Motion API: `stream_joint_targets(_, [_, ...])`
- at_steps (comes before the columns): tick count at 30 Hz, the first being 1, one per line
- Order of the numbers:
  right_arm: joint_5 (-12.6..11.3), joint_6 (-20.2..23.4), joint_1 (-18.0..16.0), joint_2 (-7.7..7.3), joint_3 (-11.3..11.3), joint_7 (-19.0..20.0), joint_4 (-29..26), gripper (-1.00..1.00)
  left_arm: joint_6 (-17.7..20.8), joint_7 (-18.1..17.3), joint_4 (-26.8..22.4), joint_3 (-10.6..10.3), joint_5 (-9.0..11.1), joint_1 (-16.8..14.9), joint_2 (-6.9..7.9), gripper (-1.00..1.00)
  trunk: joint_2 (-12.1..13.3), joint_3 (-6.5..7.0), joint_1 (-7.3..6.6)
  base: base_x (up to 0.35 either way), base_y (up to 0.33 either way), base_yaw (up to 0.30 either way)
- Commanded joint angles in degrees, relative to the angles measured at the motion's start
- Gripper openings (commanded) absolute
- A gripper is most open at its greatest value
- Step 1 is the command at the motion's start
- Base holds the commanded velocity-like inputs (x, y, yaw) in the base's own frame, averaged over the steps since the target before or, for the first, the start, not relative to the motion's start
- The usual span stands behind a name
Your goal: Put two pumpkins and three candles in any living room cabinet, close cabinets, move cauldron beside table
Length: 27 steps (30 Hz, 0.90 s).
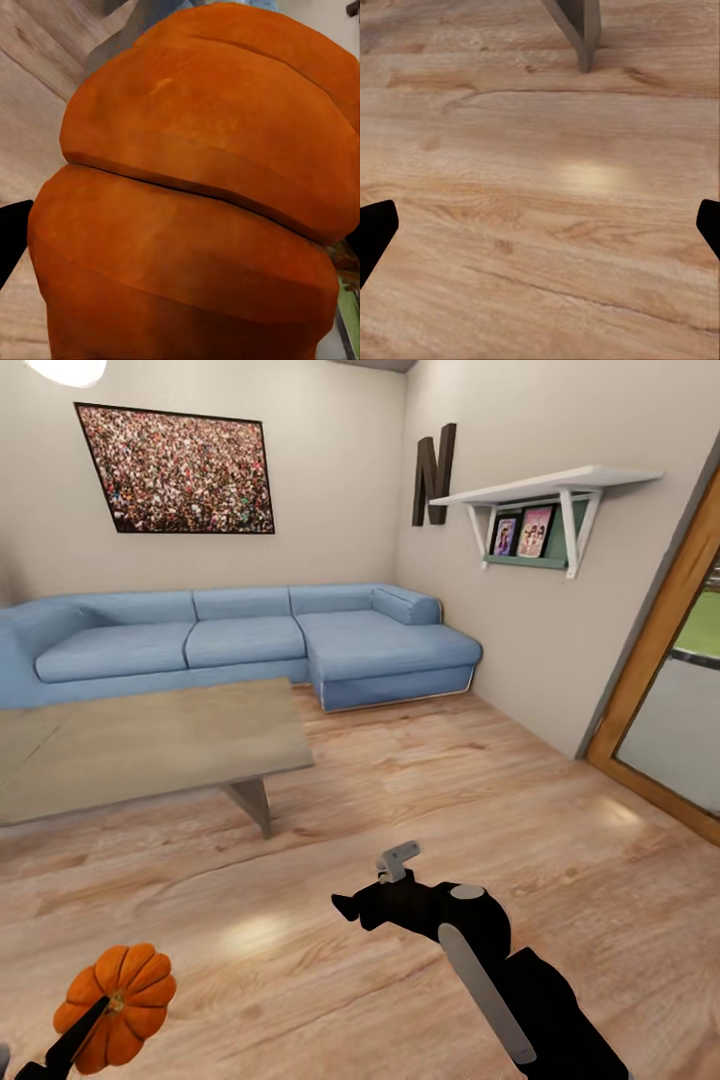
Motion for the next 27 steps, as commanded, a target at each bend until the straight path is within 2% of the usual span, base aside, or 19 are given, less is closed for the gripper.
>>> stream_joint_targets(1, [0.1, 0.3, -0.1, -0.04, 0.1, 0.1, 0.0, 1.0, 0.5, 0.1, 0.1, 0.0, 0.6, 0.0, -0.01, -1.0, 0.0, -0.06, -0.03, -0.178, 0.247, 0.3])
stream_joint_targets(12, [0.1, -0.2, 0.1, -0.13, 0.1, 0.2, 0.0, 1.0, 0.7, 0.0, 0.9, 0.2, 0.7, 0.0, 0.2, -1.0, 0.0, -0.12, -0.03, -0.201, 0.239, 0.059])
stream_joint_targets(14, [0.1, -0.2, 0.1, -0.09, 0.2, 0.1, 0.0, 1.0, 0.7, 0.0, 0.9, 0.8, 0.7, 0.0, 0.13, -1.0, 0.0, -0.12, -0.03, -0.159, 0.258, 0.008])
stream_joint_targets(17, [0.0, 0.4, 0.0, -0.05, 0.1, 0.1, 0.0, 1.0, 0.7, -0.1, 0.9, 1.8, 0.9, 0.0, -0.03, -1.0, 0.0, -0.12, -0.03, -0.048, 0.284, 0.184])
stream_joint_targets(22, [0.0, 0.6, 0.0, 0.03, 0.1, 0.1, 0.0, 1.0, 0.7, -0.3, 0.8, 2.1, 1.2, 0.0, -0.03, -1.0, 0.0, -0.12, -0.03, -0.045, 0.275, 0.269])
stream_joint_targets(26, [0.0, 0.6, 0.0, 0.04, 0.0, 0.0, 0.0, 1.0, 1.0, -2.9, 0.8, 2.1, 1.2, 0.0, 0.08, -1.0, 0.0, -0.12, -0.03, -0.042, 0.191, 0.293])
stream_joint_targets(27, [0.0, 0.6, 0.0, 0.04, 0.0, 0.1, 0.0, 1.0, 1.0, -5.2, 0.8, 2.1, 1.0, 0.0, 0.2, -1.0, 0.0, -0.12, -0.03, -0.013, 0.147, 0.297])
